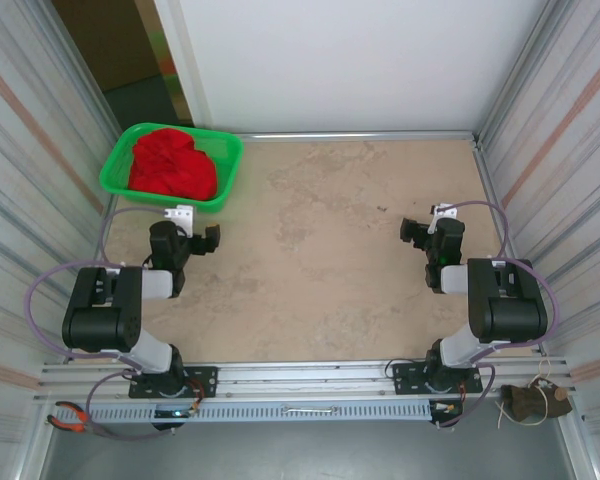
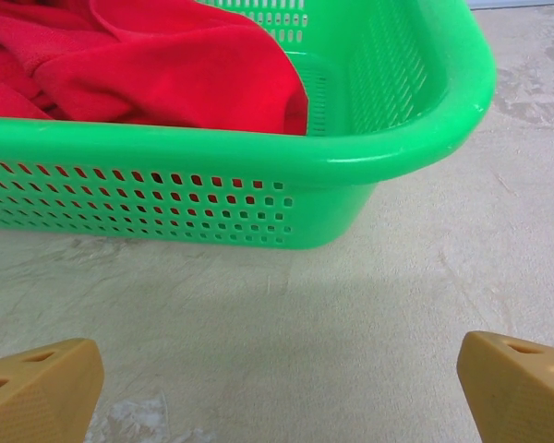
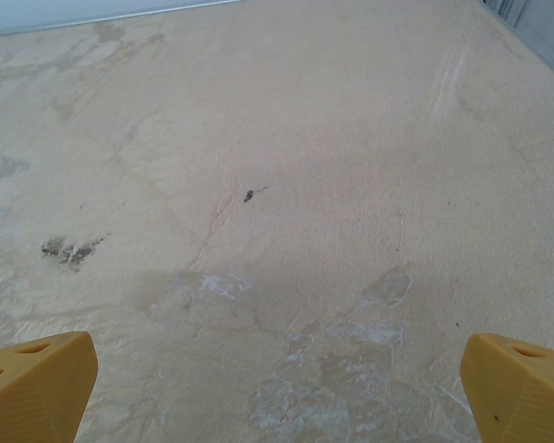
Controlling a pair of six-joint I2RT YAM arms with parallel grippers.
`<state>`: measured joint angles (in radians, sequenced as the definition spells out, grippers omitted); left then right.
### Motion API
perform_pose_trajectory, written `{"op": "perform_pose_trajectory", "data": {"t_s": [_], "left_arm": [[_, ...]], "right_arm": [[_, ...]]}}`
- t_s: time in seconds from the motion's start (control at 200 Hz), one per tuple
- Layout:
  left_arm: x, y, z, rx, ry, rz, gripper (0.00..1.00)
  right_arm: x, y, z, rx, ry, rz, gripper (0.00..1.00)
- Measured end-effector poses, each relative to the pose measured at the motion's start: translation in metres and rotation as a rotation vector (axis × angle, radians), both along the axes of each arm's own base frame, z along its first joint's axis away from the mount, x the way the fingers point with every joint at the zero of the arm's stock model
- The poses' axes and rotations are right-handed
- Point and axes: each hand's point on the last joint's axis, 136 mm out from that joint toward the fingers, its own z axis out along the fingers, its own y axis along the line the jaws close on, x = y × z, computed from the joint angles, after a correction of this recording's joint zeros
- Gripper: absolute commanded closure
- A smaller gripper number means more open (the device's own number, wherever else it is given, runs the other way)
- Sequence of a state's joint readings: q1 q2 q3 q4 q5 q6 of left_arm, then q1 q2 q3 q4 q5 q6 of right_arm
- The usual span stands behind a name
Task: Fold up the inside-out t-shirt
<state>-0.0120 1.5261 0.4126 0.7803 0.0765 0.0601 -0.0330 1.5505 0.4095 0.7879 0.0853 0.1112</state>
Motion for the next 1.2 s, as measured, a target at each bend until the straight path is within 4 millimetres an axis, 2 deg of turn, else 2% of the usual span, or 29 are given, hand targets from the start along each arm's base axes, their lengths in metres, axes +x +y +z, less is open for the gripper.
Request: {"op": "perform_pose_trajectory", "data": {"t_s": [0.326, 0.431, 0.496, 0.576, 0.731, 0.812, 0.867, 0.922, 0.962, 1.032, 1.117, 1.202], "left_arm": [[0.000, 0.001, -0.001, 0.011, 0.006, 0.016, 0.01], [-0.004, -0.002, 0.003, 0.032, 0.044, 0.028, 0.01], [-0.001, -0.003, 0.020, 0.035, 0.047, 0.040, 0.01], [0.003, 0.001, 0.058, 0.019, -0.007, 0.080, 0.01], [0.001, 0.004, 0.122, -0.051, -0.082, 0.118, 0.01], [0.007, 0.000, 0.150, -0.089, -0.077, 0.111, 0.01], [0.015, -0.006, 0.169, -0.110, -0.065, 0.089, 0.01], [0.028, -0.011, 0.183, -0.127, -0.040, 0.067, 0.01], [0.039, -0.016, 0.190, -0.135, -0.019, 0.051, 0.01], [0.060, -0.024, 0.189, -0.142, 0.043, 0.027, 0.01], [0.083, -0.034, 0.167, -0.134, 0.155, 0.013, 0.01], [0.103, -0.045, 0.138, -0.110, 0.274, 0.008, 0.01]], "right_arm": [[-0.001, 0.000, 0.001, -0.006, -0.003, -0.008, 0.01], [-0.007, 0.003, 0.015, -0.039, 0.000, -0.035, 0.01], [-0.009, 0.007, 0.031, -0.062, -0.006, -0.050, 0.01], [-0.007, 0.009, 0.060, -0.055, -0.007, -0.088, 0.01], [-0.013, -0.010, 0.117, 0.070, -0.004, -0.275, 0.01], [-0.027, -0.019, 0.132, 0.177, 0.010, -0.348, 0.01], [-0.040, -0.020, 0.135, 0.238, 0.026, -0.361, 0.01], [-0.056, -0.010, 0.140, 0.296, 0.044, -0.334, 0.01], [-0.068, 0.006, 0.145, 0.337, 0.053, -0.282, 0.01], [-0.086, 0.037, 0.156, 0.392, 0.067, -0.175, 0.01], [-0.108, 0.071, 0.166, 0.438, 0.110, -0.057, 0.01], [-0.123, 0.085, 0.168, 0.457, 0.167, -0.012, 0.01]]}}
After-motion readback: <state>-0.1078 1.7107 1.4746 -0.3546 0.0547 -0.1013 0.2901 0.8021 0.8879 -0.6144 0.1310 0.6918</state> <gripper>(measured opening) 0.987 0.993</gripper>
